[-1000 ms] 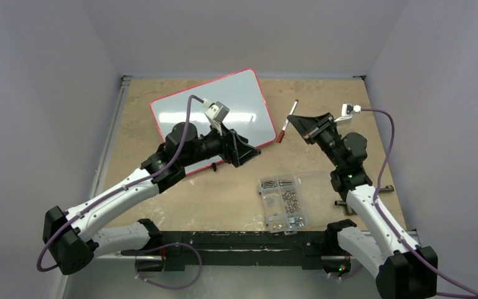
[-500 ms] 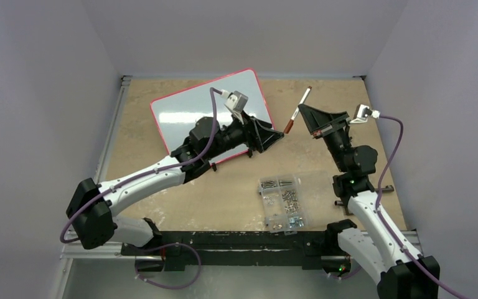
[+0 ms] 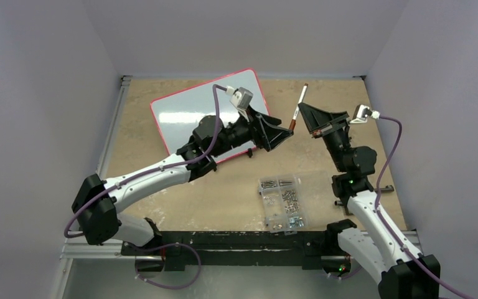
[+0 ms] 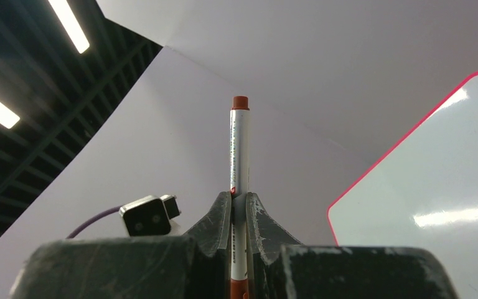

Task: Write a sentence on the whiteboard
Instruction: Open the whiteboard marker at the center of the board.

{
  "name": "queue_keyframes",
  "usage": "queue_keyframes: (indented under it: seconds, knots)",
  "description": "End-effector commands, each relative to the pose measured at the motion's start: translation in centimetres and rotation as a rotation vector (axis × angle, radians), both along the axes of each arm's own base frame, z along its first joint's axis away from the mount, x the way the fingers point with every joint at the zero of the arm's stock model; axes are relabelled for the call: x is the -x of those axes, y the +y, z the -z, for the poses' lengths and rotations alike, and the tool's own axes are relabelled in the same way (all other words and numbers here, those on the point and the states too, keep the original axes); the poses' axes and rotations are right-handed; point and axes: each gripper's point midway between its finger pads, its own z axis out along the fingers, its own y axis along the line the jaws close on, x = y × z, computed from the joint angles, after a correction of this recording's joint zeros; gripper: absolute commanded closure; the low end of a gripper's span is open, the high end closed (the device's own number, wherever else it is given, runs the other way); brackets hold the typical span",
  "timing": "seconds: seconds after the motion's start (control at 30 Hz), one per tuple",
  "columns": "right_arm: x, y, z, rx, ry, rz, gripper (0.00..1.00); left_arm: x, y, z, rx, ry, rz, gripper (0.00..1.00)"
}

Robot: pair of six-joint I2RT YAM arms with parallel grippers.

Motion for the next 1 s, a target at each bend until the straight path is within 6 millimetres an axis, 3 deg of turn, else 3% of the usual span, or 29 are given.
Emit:
queue_keyframes:
  seconds: [0.0,0.33,0.7,0.87,0.97]
  knots:
    - [0.4,0.4,-0.8,0.012,-0.035,-0.020,1.00,1.3,1.4,-5.4,0.111,-0.093,0.004,0.27]
    - [1.0,0.4,-1.5,0.003,-0.062,-0.023,1.00,-0.6,-0.4,-5.1,0.133,-0.055,-0.028,0.43]
    - [1.9,-0.1,-2.1,-0.028,-0.105,-0.009,1.00,-0.6,-2.2,-3.8,0.125,-0.035,0.000,0.50]
    - [2.0,-0.2,-2.2,-0.034,-0.109,-0.007,1.00,-0.6,-2.5,-3.8,0.129,-0.040,0.003,0.76]
    - [2.1,-0.1,-1.9,-0.027,-0.104,-0.011,1.00,-0.5,-2.3,-3.8,0.116,-0.046,-0.006,1.00]
